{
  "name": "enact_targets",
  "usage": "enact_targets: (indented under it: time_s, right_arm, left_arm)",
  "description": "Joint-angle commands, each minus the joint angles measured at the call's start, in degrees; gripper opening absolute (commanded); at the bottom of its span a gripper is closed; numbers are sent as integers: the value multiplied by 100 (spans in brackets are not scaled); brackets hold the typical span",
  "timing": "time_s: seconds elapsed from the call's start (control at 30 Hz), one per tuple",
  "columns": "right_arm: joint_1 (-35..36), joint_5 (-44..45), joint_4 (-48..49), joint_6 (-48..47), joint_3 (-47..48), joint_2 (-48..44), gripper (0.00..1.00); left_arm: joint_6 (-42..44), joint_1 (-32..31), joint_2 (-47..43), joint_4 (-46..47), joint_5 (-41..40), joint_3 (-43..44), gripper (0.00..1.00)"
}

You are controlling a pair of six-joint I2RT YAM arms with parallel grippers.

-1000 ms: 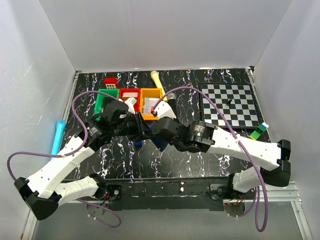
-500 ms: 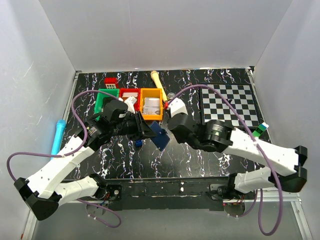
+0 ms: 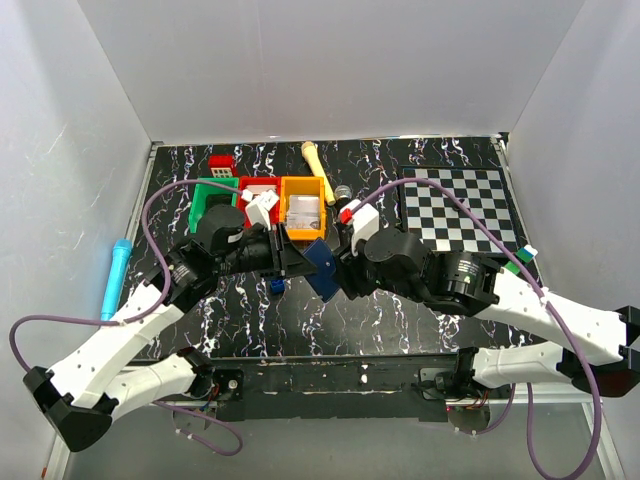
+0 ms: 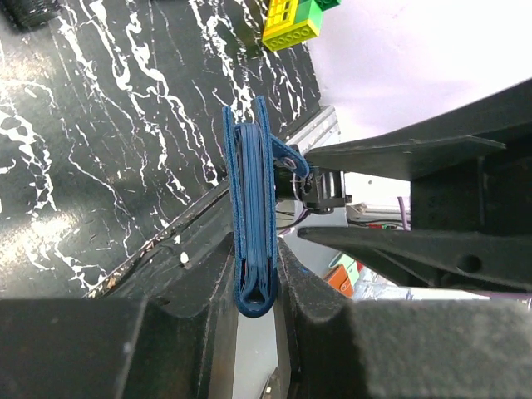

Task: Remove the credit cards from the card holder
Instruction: Open the card holder.

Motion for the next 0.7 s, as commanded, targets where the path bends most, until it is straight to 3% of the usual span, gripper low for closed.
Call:
enact_targets:
  time_s: [0.0, 0.17, 0.67]
  right_arm:
    - [13, 137, 114, 46, 12, 26, 50]
    - [-75, 314, 333, 152, -198, -307, 43]
    - [-883, -1074, 799, 670, -655, -914, 40]
  left_arm:
    - [246, 21, -314, 471, 325, -123, 0]
    - [404, 12, -551, 796, 544, -395, 0]
    - [729, 4, -1097, 2808, 2231, -1300, 0]
